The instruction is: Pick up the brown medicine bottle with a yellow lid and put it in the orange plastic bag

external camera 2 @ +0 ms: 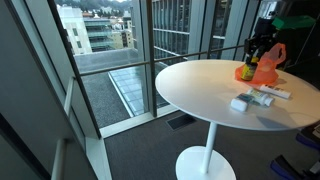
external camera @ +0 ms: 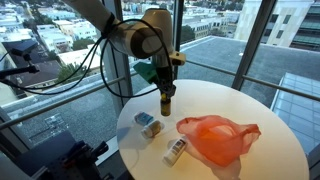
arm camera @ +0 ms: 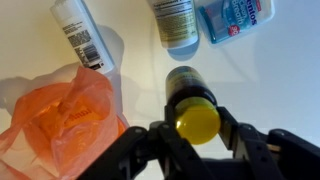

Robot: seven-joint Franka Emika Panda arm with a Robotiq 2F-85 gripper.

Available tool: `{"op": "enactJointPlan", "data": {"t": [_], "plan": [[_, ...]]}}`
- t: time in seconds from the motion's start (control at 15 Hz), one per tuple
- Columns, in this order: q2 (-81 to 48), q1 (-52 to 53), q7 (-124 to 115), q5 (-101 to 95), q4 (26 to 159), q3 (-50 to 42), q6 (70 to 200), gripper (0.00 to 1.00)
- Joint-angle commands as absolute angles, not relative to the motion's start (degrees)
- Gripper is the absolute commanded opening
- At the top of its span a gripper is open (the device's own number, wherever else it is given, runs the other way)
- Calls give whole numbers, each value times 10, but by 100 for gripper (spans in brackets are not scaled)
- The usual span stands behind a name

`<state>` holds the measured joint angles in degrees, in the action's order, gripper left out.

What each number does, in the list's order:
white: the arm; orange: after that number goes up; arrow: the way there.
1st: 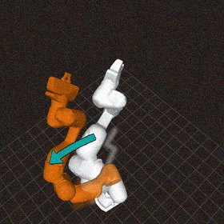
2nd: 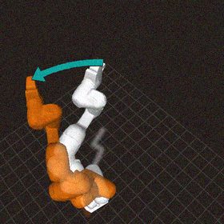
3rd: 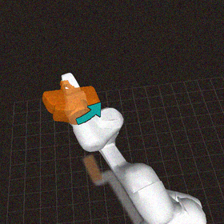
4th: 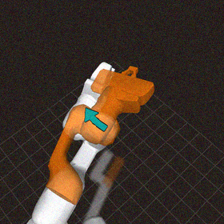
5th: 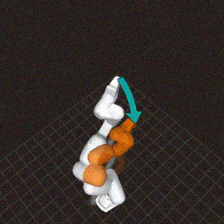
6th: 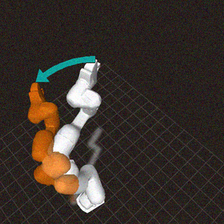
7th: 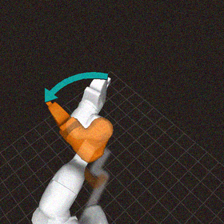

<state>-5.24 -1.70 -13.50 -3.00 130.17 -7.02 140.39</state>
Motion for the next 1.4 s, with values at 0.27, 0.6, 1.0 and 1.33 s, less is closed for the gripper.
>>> {"op": "enactJointPlan", "data": {"t": [0.27, 0.6, 1.0, 1.33], "plan": [[68, -44, -213, -116, 1291, -63, 1317, 20], [100, -83, -239, -136, 1289, -66, 1312, 20], [100, -136, -258, -136, 1290, -85, 1324, 20], [86, -162, -256, -129, 1294, -104, 1335, 20]]}}
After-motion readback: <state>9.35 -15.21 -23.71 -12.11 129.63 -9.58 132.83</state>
